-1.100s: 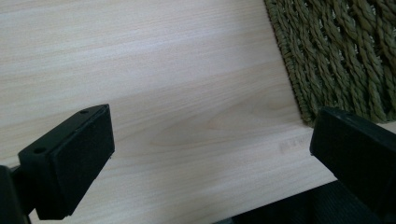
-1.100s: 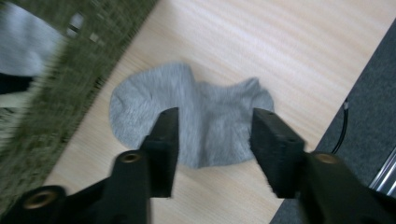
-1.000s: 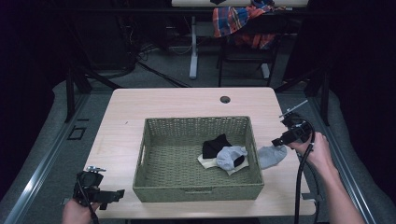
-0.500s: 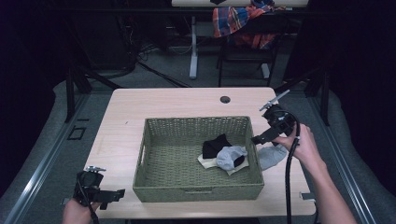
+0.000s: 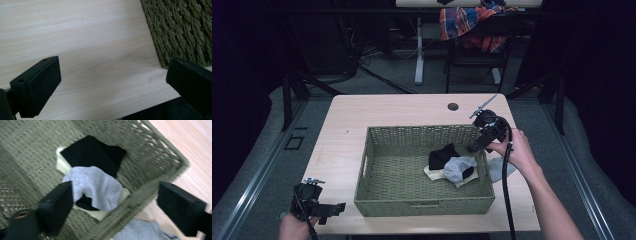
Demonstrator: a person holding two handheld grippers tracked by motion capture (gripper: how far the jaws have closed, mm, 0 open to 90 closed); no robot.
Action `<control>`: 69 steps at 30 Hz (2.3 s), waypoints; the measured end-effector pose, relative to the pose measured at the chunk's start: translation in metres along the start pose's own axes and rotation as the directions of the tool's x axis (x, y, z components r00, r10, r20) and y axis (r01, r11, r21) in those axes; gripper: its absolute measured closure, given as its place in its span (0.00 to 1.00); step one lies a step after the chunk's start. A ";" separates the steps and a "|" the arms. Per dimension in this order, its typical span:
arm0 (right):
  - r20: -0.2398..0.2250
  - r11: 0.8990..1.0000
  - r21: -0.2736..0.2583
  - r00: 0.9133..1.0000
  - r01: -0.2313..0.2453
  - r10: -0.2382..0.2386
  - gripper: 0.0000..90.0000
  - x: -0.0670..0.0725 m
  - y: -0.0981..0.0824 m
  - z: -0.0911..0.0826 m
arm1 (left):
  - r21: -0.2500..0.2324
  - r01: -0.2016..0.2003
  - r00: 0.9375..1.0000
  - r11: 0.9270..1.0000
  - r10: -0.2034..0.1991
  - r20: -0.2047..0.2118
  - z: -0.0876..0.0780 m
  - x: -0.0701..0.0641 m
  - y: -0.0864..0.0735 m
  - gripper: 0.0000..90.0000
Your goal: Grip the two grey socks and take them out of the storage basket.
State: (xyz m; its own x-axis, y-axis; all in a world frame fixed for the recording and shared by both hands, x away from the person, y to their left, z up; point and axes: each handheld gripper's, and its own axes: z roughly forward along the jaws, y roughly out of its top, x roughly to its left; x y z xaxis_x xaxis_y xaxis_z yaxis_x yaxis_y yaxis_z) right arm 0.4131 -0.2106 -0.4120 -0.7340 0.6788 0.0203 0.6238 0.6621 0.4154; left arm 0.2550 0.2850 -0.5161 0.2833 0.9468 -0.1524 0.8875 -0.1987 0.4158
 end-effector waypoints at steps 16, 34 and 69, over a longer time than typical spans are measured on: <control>-0.043 0.997 0.062 0.998 0.045 -0.043 0.34 0.018 0.004 0.030 | 0.002 -0.004 1.000 1.000 0.004 -0.003 -0.001 -0.001 -0.001 0.00; -0.049 0.973 0.209 0.995 0.095 -0.087 0.55 0.034 0.009 0.060 | 0.012 -0.010 1.000 1.000 0.011 -0.007 0.000 -0.001 -0.001 0.00; -0.038 0.974 0.217 0.998 0.063 -0.056 0.95 0.034 0.012 0.057 | 0.024 -0.016 1.000 1.000 0.016 -0.007 0.001 -0.002 0.000 0.00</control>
State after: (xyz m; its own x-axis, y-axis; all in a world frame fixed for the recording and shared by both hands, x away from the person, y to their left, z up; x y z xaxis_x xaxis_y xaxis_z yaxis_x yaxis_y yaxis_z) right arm 0.4107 -0.1615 -0.4579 -0.7775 0.6281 0.0318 0.6197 0.7567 0.2082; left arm 0.2548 0.2828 -0.5170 0.2950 0.9453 -0.1391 0.8913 -0.2197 0.3967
